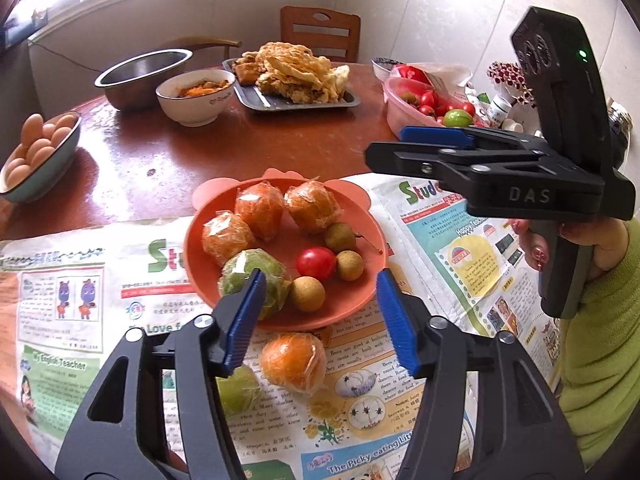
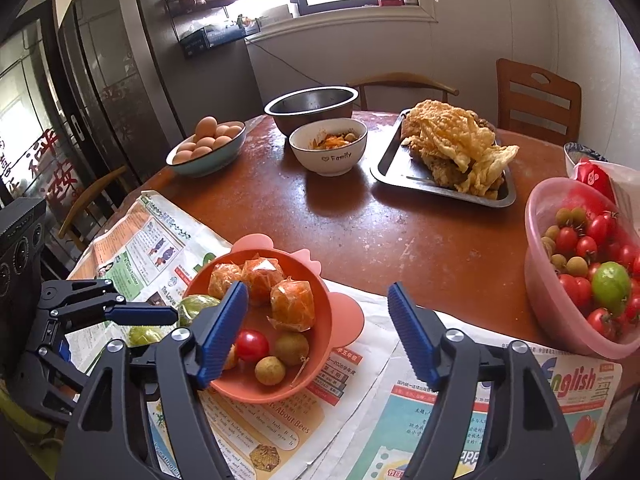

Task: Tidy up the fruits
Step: 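Withdraw both open tools from the plate over the newspaper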

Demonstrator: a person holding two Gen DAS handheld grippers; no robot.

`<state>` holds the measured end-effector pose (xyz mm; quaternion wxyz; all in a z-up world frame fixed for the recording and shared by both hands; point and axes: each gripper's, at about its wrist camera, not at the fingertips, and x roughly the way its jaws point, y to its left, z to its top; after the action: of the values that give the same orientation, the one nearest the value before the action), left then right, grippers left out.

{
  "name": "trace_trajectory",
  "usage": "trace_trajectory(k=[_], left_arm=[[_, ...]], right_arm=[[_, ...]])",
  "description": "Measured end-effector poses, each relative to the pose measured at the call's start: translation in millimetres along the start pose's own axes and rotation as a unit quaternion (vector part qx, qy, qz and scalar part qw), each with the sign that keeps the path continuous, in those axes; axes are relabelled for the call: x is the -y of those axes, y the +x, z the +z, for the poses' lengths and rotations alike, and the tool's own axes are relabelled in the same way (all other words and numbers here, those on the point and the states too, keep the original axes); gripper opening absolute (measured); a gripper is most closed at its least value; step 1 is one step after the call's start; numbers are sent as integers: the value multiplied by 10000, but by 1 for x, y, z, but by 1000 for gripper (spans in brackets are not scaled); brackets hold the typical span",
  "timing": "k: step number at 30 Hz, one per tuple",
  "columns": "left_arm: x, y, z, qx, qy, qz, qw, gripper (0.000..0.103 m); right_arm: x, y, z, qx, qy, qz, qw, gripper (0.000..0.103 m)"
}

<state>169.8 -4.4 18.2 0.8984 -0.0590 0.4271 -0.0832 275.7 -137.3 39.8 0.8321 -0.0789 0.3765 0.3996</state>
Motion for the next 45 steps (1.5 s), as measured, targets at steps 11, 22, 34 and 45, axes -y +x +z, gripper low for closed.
trace_trajectory(k=[11, 22, 34, 45], left_arm=[[-13, -19, 0, 174, -321, 160, 9992, 85], [-24, -39, -2, 358, -440, 308, 9979, 93], [-40, -56, -14, 478, -539, 532, 9960, 93], [-46, -59, -36, 343, -524, 644, 9960, 93]], right_arm=[[-4, -17, -1, 152, 116, -188, 9996, 88], [-15, -31, 1, 288, 84, -284, 9991, 94], [-43, -46, -5, 414, -95, -223, 9988, 96], [-66, -52, -25, 358, -220, -189, 9989, 97]])
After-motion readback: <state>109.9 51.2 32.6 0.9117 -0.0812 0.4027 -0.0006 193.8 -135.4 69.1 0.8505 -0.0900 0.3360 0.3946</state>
